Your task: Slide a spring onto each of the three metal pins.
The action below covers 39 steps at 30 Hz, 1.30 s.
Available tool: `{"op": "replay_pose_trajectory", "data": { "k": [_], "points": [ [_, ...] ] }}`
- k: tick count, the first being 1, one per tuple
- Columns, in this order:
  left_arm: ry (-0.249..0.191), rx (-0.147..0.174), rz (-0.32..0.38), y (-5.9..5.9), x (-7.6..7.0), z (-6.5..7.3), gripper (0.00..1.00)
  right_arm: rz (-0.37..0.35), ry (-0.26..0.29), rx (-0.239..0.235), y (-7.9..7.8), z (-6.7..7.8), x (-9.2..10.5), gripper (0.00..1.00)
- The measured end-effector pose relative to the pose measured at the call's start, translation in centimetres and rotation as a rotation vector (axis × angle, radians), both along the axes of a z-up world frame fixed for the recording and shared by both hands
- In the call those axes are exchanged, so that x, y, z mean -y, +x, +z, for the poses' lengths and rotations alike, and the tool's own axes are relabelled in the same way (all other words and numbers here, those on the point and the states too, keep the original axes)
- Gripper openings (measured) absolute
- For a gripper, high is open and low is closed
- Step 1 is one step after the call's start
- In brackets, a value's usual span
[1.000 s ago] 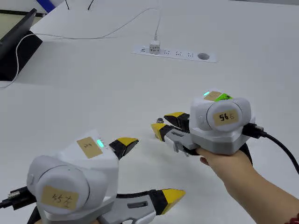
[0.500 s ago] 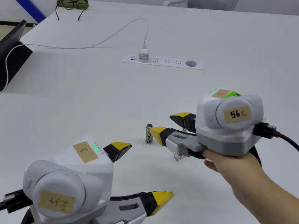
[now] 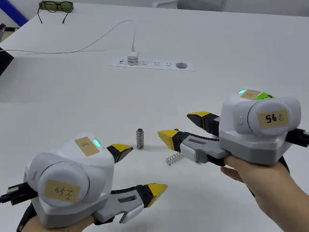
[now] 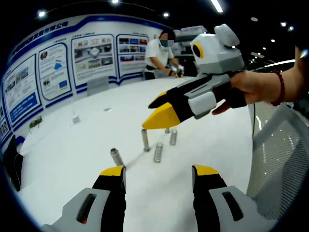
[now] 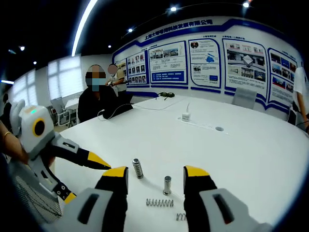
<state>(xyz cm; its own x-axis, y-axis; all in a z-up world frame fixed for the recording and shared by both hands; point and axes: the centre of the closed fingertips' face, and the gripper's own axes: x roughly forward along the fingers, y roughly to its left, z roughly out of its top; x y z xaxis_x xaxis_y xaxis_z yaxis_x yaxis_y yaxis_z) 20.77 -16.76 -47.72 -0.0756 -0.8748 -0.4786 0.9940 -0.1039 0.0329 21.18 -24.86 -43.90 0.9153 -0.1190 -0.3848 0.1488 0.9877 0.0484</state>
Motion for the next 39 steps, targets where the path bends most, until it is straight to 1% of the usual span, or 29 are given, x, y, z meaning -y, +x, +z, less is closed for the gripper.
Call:
{"op": "replay_pose_trajectory", "data": {
  "k": [5, 9, 11, 13, 16, 18, 20, 22, 26, 29, 32, 36, 39],
  "points": [
    [0.013, -0.008, -0.009, 0.1, 0.7, -0.5, 0.53, -0.037, 0.009, 0.012, -1.6, 0.0, 0.7, 0.48],
    [0.023, -0.008, -0.016, 0.1, 1.2, -1.0, 0.51, -0.042, 0.001, 0.016, -2.7, -0.2, 1.0, 0.48],
    [0.027, -0.015, -0.016, 0.1, 1.5, -1.2, 0.49, -0.049, 0.0, 0.015, -3.3, -0.4, 1.2, 0.49],
    [0.034, -0.015, -0.016, 0.0, 1.8, -1.5, 0.48, -0.057, 0.0, 0.017, -3.9, -0.5, 1.5, 0.49],
    [0.036, -0.019, -0.019, -0.1, 2.2, -1.9, 0.43, -0.06, 0.005, 0.015, -4.6, -0.8, 1.7, 0.5],
    [0.036, -0.018, -0.019, -0.2, 2.5, -2.1, 0.41, -0.064, 0.003, 0.011, -5.1, -1.0, 1.9, 0.51],
    [0.047, -0.015, -0.018, -0.2, 2.9, -2.4, 0.4, -0.066, 0.008, 0.014, -5.5, -1.1, 2.0, 0.52],
    [0.051, -0.004, -0.02, -0.2, 3.3, -2.8, 0.38, -0.067, 0.011, 0.013, -5.9, -1.3, 2.1, 0.52],
    [0.065, -0.002, -0.026, -0.2, 3.9, -3.4, 0.35, -0.064, 0.006, 0.006, -6.5, -1.5, 2.2, 0.53],
    [0.074, -0.001, -0.03, -0.1, 4.5, -3.8, 0.34, -0.068, 0.013, 0.001, -7.0, -1.8, 2.4, 0.54],
    [0.083, 0.012, -0.04, -0.1, 5.3, -4.1, 0.31, -0.072, 0.013, -0.005, -7.4, -1.9, 2.5, 0.54],
    [0.097, 0.01, -0.05, -0.1, 6.0, -4.5, 0.3, -0.077, 0.014, -0.007, -7.7, -1.9, 2.7, 0.54],
    [0.113, 0.009, -0.058, -0.1, 6.3, -4.9, 0.28, -0.078, -0.001, -0.014, -8.0, -2.0, 2.9, 0.53]
  ]
}}
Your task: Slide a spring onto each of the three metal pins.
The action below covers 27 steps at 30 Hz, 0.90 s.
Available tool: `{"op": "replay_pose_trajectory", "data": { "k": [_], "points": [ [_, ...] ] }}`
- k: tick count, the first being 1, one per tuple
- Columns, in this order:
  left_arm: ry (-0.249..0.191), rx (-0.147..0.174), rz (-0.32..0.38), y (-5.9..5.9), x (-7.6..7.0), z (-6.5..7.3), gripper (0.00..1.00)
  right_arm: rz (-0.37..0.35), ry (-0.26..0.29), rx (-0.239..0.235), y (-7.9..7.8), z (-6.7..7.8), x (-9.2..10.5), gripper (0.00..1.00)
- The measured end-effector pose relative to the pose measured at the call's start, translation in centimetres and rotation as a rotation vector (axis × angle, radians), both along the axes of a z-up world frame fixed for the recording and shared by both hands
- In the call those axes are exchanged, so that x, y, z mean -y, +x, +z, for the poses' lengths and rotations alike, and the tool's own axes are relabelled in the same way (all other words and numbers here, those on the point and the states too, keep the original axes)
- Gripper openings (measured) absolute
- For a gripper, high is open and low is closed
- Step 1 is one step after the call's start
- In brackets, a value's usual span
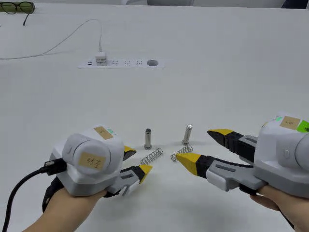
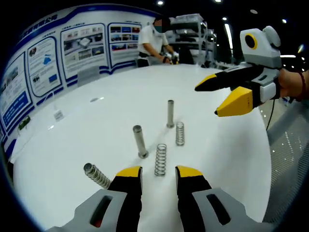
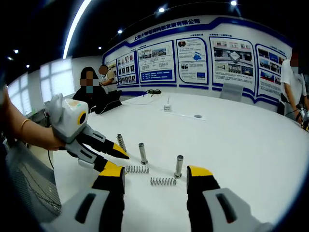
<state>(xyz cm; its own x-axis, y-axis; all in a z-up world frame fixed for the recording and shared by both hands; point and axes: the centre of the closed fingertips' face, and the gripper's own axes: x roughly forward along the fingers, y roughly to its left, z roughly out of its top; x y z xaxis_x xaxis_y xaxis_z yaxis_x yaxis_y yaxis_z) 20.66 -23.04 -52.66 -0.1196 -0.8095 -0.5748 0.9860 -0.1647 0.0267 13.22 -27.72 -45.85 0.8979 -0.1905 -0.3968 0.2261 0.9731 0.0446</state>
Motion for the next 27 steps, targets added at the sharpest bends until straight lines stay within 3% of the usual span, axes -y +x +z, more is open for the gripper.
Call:
{"op": "replay_pose_trajectory", "data": {
  "k": [5, 10, 15, 16, 17, 23, 27],
  "points": [
    [0.03, 0.015, -0.02, -0.1, 0.3, -0.8, 0.23, -0.006, 0.007, -0.001, -0.4, -0.1, 0.3, 0.52],
    [0.037, -0.025, -0.033, -0.4, 0.6, -1.0, 0.2, -0.013, 0.009, -0.006, -0.7, -0.2, 0.4, 0.52],
    [0.058, -0.026, -0.033, -0.4, 0.8, -1.4, 0.2, -0.016, 0.008, -0.01, -0.9, -0.3, 0.3, 0.51],
    [0.073, -0.015, -0.037, -0.3, 0.7, -1.6, 0.2, -0.016, 0.009, -0.01, -0.9, -0.3, 0.3, 0.51],
    [0.054, 0.0, -0.046, -0.2, 1.0, -1.4, 0.2, -0.017, 0.01, -0.009, -0.9, -0.3, 0.3, 0.51],
    [0.072, -0.006, -0.05, -0.4, 0.9, -1.4, 0.17, -0.02, 0.007, -0.008, -0.8, -0.1, 0.4, 0.51],
    [0.085, 0.012, -0.062, -0.5, 0.8, -1.4, 0.12, -0.024, 0.008, -0.011, -0.9, -0.2, 0.5, 0.51]
  ]
}}
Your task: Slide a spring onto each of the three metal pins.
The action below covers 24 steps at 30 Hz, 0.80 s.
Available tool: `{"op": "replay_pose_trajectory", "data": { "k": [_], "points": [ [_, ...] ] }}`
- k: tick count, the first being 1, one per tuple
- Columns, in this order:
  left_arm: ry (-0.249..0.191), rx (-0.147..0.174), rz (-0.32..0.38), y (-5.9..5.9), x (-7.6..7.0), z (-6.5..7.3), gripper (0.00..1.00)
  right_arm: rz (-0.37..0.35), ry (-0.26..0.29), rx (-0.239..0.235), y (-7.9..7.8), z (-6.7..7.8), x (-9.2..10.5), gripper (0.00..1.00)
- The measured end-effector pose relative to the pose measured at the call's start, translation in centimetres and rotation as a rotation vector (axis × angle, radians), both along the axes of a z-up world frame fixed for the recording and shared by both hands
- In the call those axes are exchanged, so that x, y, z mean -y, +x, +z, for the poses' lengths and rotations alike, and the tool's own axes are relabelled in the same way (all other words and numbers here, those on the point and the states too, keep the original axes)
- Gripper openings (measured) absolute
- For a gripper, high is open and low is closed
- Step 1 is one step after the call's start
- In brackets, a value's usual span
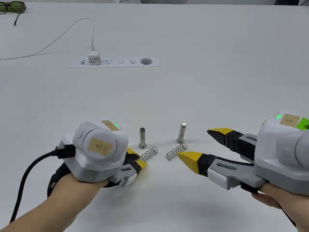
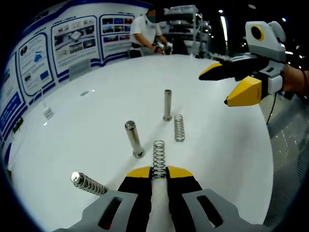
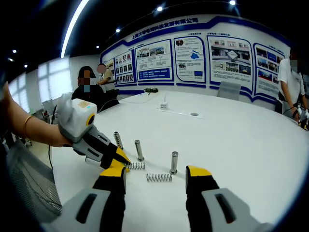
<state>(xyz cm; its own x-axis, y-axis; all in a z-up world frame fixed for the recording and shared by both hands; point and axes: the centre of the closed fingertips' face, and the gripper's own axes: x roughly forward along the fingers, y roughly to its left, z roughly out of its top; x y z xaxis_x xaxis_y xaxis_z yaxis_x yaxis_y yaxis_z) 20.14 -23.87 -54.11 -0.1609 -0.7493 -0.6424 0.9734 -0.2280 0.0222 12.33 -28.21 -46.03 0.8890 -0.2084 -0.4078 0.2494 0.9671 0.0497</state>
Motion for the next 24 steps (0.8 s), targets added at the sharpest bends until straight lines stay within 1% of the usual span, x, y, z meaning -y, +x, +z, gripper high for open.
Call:
{"op": "replay_pose_trajectory", "data": {
  "k": [2, 4, 6, 8, 11, 15, 18, 20, 21, 22, 23, 24],
  "points": [
    [0.007, 0.006, -0.004, 0.0, -0.1, 0.0, 0.11, -0.002, 0.001, -0.002, 0.0, -0.1, 0.0, 0.51],
    [0.002, 0.014, -0.012, 0.0, -0.2, -0.1, 0.11, -0.005, 0.003, -0.009, -0.1, -0.2, 0.1, 0.51],
    [-0.001, 0.013, -0.017, -0.1, -0.3, 0.0, 0.11, -0.011, 0.009, -0.016, -0.1, -0.3, 0.1, 0.51],
    [-0.002, 0.006, -0.02, -0.2, -0.5, -0.1, 0.1, -0.018, 0.018, -0.015, -0.2, -0.3, 0.2, 0.51],
    [-0.037, -0.012, -0.014, -0.4, -0.6, 0.4, 0.1, -0.023, 0.025, -0.01, -0.2, -0.1, 0.3, 0.51],
    [-0.05, -0.021, -0.008, -0.4, -0.8, 0.8, 0.1, -0.021, 0.028, -0.005, -0.1, 0.1, 0.3, 0.51],
    [-0.069, -0.037, 0.01, -0.5, -1.1, 1.5, 0.1, -0.026, 0.052, 0.014, 0.1, 0.4, 0.3, 0.51],
    [-0.094, -0.058, 0.023, -0.6, -1.2, 2.1, 0.1, -0.026, 0.061, 0.022, 0.3, 0.6, 0.3, 0.5],
    [-0.13, -0.081, 0.022, -0.8, -0.9, 2.7, 0.1, -0.025, 0.064, 0.025, 0.3, 0.7, 0.2, 0.5],
    [-0.163, -0.112, 0.03, -1.0, -0.9, 3.3, 0.1, -0.022, 0.067, 0.029, 0.5, 0.8, 0.1, 0.5],
    [-0.168, -0.121, 0.036, -0.9, -1.1, 3.6, 0.1, -0.02, 0.07, 0.033, 0.5, 0.9, 0.1, 0.49],
    [-0.176, -0.118, 0.034, -0.9, -1.3, 3.9, 0.1, -0.015, 0.077, 0.038, 0.7, 1.1, -0.1, 0.49]
  ]
}}
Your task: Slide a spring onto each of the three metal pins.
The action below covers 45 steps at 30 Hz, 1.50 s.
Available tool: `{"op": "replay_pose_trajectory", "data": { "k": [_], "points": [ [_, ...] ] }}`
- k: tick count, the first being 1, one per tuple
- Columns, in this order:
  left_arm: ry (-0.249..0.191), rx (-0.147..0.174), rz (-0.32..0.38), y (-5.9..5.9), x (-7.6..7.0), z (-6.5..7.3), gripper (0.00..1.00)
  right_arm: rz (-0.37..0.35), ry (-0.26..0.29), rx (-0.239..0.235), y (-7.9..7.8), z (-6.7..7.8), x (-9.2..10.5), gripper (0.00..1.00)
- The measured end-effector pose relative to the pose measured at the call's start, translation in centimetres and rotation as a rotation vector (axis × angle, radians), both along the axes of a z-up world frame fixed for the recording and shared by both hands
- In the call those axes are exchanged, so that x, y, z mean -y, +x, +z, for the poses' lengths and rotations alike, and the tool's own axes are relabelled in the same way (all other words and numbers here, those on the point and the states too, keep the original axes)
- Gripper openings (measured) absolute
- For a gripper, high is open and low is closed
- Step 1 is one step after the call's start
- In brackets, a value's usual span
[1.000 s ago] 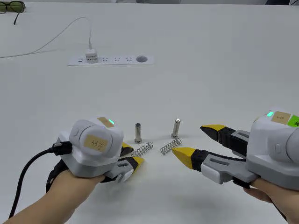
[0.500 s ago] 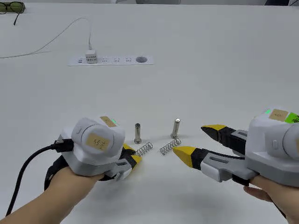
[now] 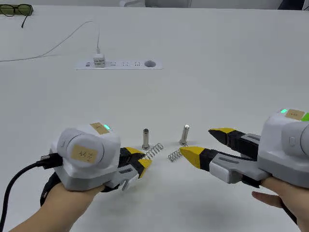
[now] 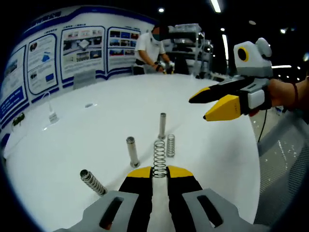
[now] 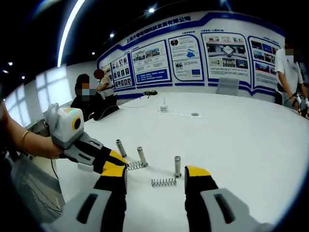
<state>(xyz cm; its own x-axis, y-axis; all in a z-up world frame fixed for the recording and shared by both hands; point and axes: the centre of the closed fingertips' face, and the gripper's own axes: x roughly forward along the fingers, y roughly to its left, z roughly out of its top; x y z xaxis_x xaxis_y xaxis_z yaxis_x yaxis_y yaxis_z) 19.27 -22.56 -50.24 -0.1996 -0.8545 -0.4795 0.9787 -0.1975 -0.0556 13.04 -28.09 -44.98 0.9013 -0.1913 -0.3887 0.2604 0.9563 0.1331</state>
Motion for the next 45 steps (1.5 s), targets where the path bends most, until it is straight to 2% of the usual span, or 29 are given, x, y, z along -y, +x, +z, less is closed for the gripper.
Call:
{"op": "replay_pose_trajectory", "data": {
  "k": [10, 13, 14, 15, 18, 20, 27, 31, 36, 45],
  "points": [
    [-0.106, -0.027, 0.003, -0.4, -1.1, 2.9, 0.1, 0.05, 0.09, 0.078, 1.7, 1.2, -1.9, 0.43],
    [-0.129, -0.036, 0.01, -0.5, -1.3, 3.6, 0.1, 0.05, 0.172, 0.146, 2.5, 2.2, -2.5, 0.38],
    [-0.143, -0.052, 0.014, -0.6, -1.4, 3.9, 0.1, 0.049, 0.185, 0.158, 2.6, 2.4, -2.6, 0.37],
    [-0.172, -0.082, 0.019, -0.7, -1.3, 4.4, 0.1, 0.047, 0.18, 0.149, 2.6, 2.3, -2.5, 0.37],
    [-0.196, -0.11, 0.028, -0.7, -1.6, 5.1, 0.1, 0.055, 0.197, 0.164, 3.1, 2.7, -2.9, 0.35],
    [-0.207, -0.122, 0.031, -0.8, -1.8, 5.4, 0.1, 0.063, 0.231, 0.181, 3.4, 3.0, -3.4, 0.33],
    [-0.248, -0.128, 0.035, -1.1, -2.1, 6.5, 0.1, 0.084, 0.276, 0.191, 4.0, 3.2, -4.4, 0.29],
    [-0.27, -0.138, 0.04, -1.2, -2.3, 7.1, 0.1, 0.098, 0.327, 0.207, 4.3, 3.3, -5.0, 0.26],
    [-0.288, -0.158, 0.049, -1.3, -2.5, 7.6, 0.1, 0.104, 0.435, 0.25, 4.8, 3.8, -5.8, 0.21],
    [-0.308, -0.171, 0.049, -1.5, -2.8, 8.2, 0.1, 0.109, 0.507, 0.28, 5.3, 4.2, -6.2, 0.14]
  ]
}}
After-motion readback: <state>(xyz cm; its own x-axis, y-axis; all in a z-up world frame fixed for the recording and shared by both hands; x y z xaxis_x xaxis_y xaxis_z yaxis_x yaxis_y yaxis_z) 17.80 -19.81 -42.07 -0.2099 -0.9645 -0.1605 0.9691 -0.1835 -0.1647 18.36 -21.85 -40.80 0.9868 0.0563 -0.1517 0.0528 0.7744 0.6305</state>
